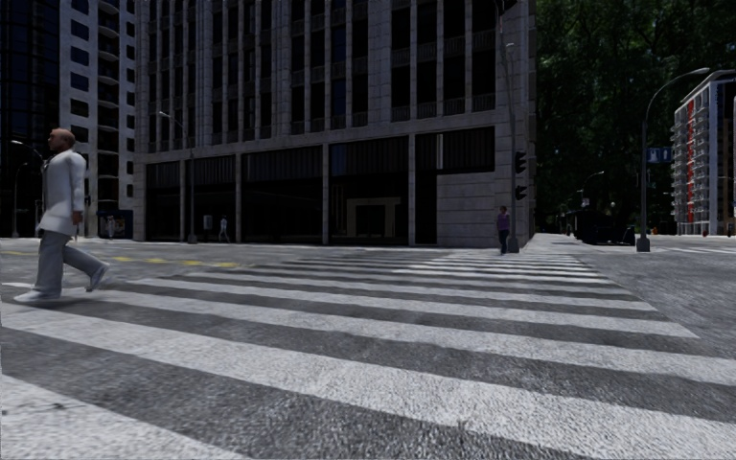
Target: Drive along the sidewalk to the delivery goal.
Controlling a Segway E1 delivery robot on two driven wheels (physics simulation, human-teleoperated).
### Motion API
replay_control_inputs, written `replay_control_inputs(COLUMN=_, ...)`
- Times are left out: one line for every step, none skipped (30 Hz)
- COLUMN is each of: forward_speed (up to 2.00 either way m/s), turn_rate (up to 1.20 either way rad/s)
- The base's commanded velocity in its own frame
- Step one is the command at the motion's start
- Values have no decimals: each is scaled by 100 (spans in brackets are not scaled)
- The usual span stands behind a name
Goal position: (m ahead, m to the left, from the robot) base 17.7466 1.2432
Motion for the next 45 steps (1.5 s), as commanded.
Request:
replay_control_inputs(forward_speed=200, turn_rate=7)
replay_control_inputs(forward_speed=200, turn_rate=14)
replay_control_inputs(forward_speed=200, turn_rate=19)
replay_control_inputs(forward_speed=200, turn_rate=19)
replay_control_inputs(forward_speed=200, turn_rate=25)
replay_control_inputs(forward_speed=200, turn_rate=32)
replay_control_inputs(forward_speed=200, turn_rate=35)
replay_control_inputs(forward_speed=200, turn_rate=37)
replay_control_inputs(forward_speed=200, turn_rate=37)
replay_control_inputs(forward_speed=200, turn_rate=37)
replay_control_inputs(forward_speed=200, turn_rate=37)
replay_control_inputs(forward_speed=200, turn_rate=37)
replay_control_inputs(forward_speed=200, turn_rate=37)
replay_control_inputs(forward_speed=200, turn_rate=37)
replay_control_inputs(forward_speed=200, turn_rate=37)
replay_control_inputs(forward_speed=200, turn_rate=37)
replay_control_inputs(forward_speed=200, turn_rate=37)
replay_control_inputs(forward_speed=200, turn_rate=37)
replay_control_inputs(forward_speed=200, turn_rate=37)
replay_control_inputs(forward_speed=200, turn_rate=37)
replay_control_inputs(forward_speed=200, turn_rate=37)
replay_control_inputs(forward_speed=200, turn_rate=37)
replay_control_inputs(forward_speed=200, turn_rate=37)
replay_control_inputs(forward_speed=200, turn_rate=37)
replay_control_inputs(forward_speed=200, turn_rate=37)
replay_control_inputs(forward_speed=200, turn_rate=37)
replay_control_inputs(forward_speed=200, turn_rate=37)
replay_control_inputs(forward_speed=200, turn_rate=37)
replay_control_inputs(forward_speed=200, turn_rate=37)
replay_control_inputs(forward_speed=200, turn_rate=37)
replay_control_inputs(forward_speed=200, turn_rate=37)
replay_control_inputs(forward_speed=200, turn_rate=37)
replay_control_inputs(forward_speed=200, turn_rate=37)
replay_control_inputs(forward_speed=200, turn_rate=37)
replay_control_inputs(forward_speed=200, turn_rate=37)
replay_control_inputs(forward_speed=200, turn_rate=37)
replay_control_inputs(forward_speed=200, turn_rate=37)
replay_control_inputs(forward_speed=200, turn_rate=37)
replay_control_inputs(forward_speed=200, turn_rate=34)
replay_control_inputs(forward_speed=200, turn_rate=21)
replay_control_inputs(forward_speed=200, turn_rate=5)
replay_control_inputs(forward_speed=200, turn_rate=0)
replay_control_inputs(forward_speed=200, turn_rate=0)
replay_control_inputs(forward_speed=200, turn_rate=0)
replay_control_inputs(forward_speed=200, turn_rate=0)
